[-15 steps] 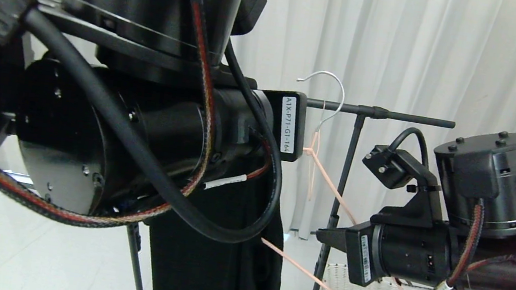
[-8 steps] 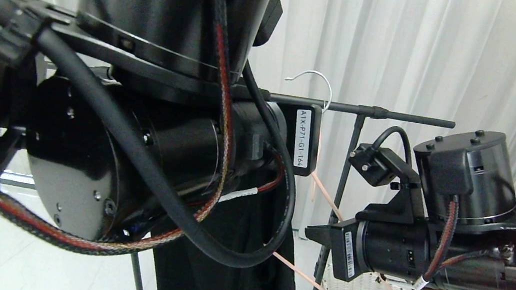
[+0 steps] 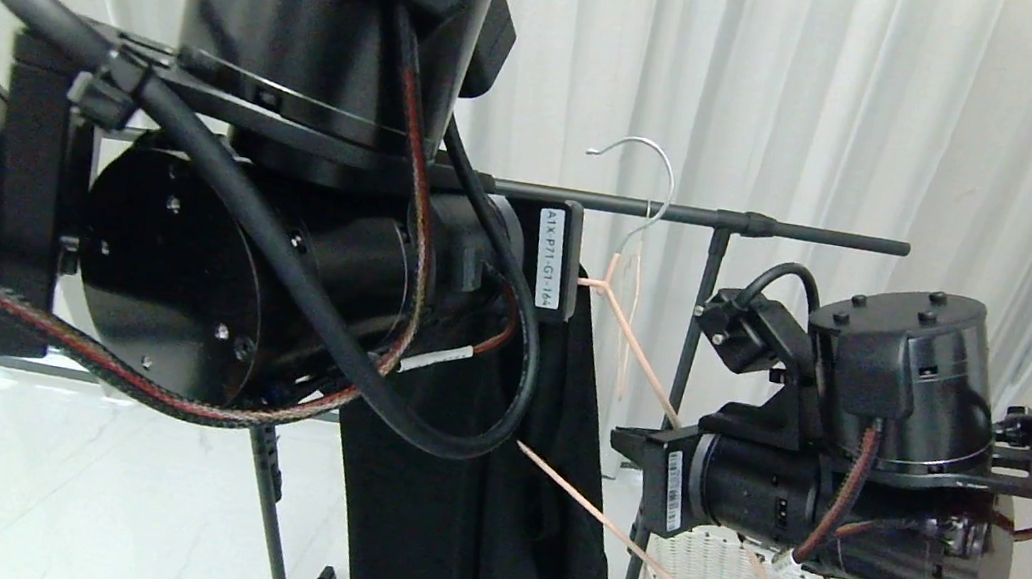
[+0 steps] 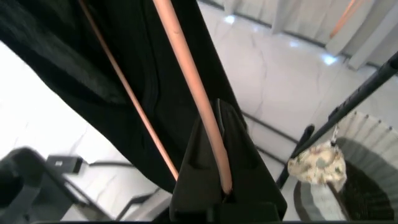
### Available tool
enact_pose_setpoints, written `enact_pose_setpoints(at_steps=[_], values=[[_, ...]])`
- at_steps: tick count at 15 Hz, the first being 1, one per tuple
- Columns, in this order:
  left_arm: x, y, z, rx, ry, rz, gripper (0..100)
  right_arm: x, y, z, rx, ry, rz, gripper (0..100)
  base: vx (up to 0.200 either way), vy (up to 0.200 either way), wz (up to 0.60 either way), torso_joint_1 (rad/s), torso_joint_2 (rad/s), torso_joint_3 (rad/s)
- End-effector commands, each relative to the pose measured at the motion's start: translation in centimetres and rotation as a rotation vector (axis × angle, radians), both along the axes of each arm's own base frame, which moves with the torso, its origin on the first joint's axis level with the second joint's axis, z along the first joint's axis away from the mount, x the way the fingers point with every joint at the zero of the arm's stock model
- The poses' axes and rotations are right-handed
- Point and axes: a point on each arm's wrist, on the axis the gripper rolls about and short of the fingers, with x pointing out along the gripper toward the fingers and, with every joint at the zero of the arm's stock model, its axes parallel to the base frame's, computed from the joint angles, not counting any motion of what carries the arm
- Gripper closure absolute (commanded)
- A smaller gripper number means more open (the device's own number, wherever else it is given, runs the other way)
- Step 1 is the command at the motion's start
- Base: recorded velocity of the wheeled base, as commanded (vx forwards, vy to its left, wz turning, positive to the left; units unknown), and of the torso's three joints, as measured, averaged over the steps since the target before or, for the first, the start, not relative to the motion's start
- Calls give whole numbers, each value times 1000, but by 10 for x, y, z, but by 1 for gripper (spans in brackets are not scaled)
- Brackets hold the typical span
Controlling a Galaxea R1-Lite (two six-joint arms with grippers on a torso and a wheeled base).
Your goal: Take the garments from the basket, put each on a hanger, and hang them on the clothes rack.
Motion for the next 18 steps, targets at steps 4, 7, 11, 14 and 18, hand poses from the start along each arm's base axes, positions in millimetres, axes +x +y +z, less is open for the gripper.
enact_pose_setpoints(at_steps=[4, 7, 11, 14, 18], values=[[-1, -5, -10, 63, -11, -32, 100, 4, 13, -13, -13, -20, -27, 100, 0, 0, 0, 0, 0, 0], [-4, -5, -16, 63, -16, -41, 0, 6, 15, -11, 9, -43, -43, 100, 0, 0, 0, 0, 0, 0], [-10, 12, -24, 148, -47, -53, 0, 14, 11, -5, 47, -92, -104, 100, 0, 0, 0, 0, 0, 0], [-17, 21, -29, 144, -81, -59, 0, 20, 5, -8, 56, -139, -124, 100, 0, 0, 0, 0, 0, 0], [-34, 45, -40, 165, -63, -56, 0, 18, -13, -16, 25, -218, -119, 100, 0, 0, 0, 0, 0, 0]])
